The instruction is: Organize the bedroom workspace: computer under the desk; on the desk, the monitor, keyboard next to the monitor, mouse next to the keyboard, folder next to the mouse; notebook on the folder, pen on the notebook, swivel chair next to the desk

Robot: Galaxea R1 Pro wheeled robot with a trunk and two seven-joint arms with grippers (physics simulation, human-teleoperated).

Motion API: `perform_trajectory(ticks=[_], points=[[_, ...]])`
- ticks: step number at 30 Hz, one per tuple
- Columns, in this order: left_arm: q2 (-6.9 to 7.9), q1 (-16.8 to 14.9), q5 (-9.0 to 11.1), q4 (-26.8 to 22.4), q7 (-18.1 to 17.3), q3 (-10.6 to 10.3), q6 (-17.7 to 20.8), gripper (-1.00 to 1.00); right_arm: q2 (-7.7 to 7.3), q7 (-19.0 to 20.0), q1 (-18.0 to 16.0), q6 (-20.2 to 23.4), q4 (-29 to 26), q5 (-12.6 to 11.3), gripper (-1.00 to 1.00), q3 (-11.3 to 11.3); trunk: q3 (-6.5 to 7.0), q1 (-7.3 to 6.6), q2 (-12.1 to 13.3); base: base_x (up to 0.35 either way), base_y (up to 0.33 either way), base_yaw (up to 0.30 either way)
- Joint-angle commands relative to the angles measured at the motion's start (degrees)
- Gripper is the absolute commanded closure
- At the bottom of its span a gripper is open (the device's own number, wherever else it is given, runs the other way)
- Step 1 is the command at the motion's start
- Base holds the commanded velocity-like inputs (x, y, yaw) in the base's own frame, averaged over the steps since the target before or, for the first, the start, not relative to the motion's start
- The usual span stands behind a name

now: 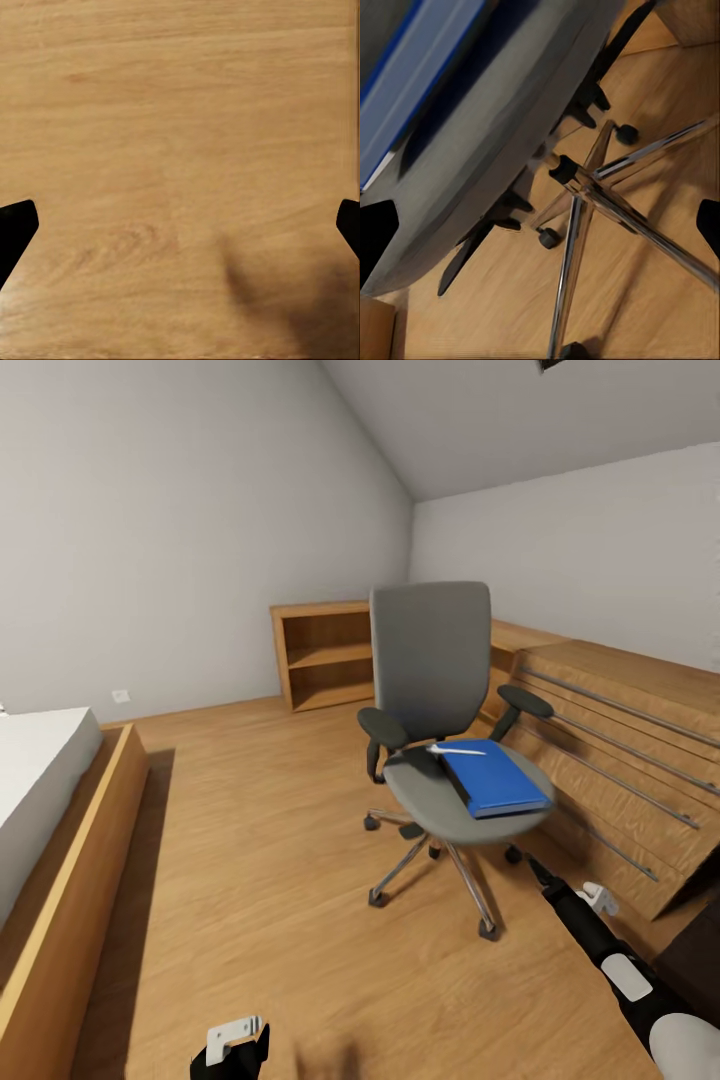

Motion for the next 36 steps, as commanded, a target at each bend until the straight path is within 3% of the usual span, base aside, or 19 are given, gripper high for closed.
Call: perform_trajectory(ticks=[1, 13, 17, 22, 24, 27, 32, 36], points=[[-0.03, -0.02, 0.3, 0.01, -0.07, 0.13, -0.14, -1.0, -0.02, 0.24, -0.04, -0.08, 0.12, -0.33, -1.0, 0.07, -0.05, -0.04, -0.02, -0.28, -0.127, 0.0], [-0.05, -0.03, 0.3, 0.01, -0.07, 0.07, -0.22, -1.0, 0.04, -0.65, -0.04, 0.0, 2.28, -0.31, -1.0, 0.07, -0.05, -0.04, -0.02, -0.094, -0.048, 0.0], [-0.08, -0.03, 0.27, 0.01, -0.1, 0.0, -0.26, -1.0, 0.31, -2.65, -0.04, -0.31, 3.32, -0.16, -1.0, 0.12, -0.05, -0.04, -0.02, -0.012, -0.006, 0.0], [-0.11, -0.03, 0.26, 0.01, -0.08, 0.0, -1.18, -1.0, 0.56, -5.94, -0.04, -0.54, 4.68, 0.55, -1.0, 0.24, 0.85, -1.14, 1.98, -0.004, -0.002, 0.0], [-0.11, -0.03, 0.27, 0.01, -0.07, -0.02, -1.63, -1.0, 0.61, -6.9, -0.04, -0.75, 6.29, 1.78, -1.0, 0.27, 1.21, -1.58, 2.79, -0.002, -0.001, 0.0], [-0.1, -0.03, 0.29, 0.16, -0.07, -0.01, -2.15, -1.0, 0.58, -8.12, -0.04, -2.95, 10.17, 6.42, -1.0, 0.31, 1.75, -2.24, 3.99, 0.0, 0.0, 0.0], [-0.09, -0.03, 0.3, 0.36, 0.04, 0.02, -2.4, -1.0, 0.62, -8.8, -0.03, -9.32, 14.07, 13.47, -1.0, 0.33, 2.65, -3.34, 5.99, 0.0, 0.0, 0.0], [-0.1, -0.03, 0.32, 0.42, 0.18, 0.07, -2.42, -1.0, 1.02, -9.51, 0.63, -13.7, 16.22, 17.09, -1.0, 0.33, 3.36, -4.22, 7.6, 0.0, 0.0, 0.0]])
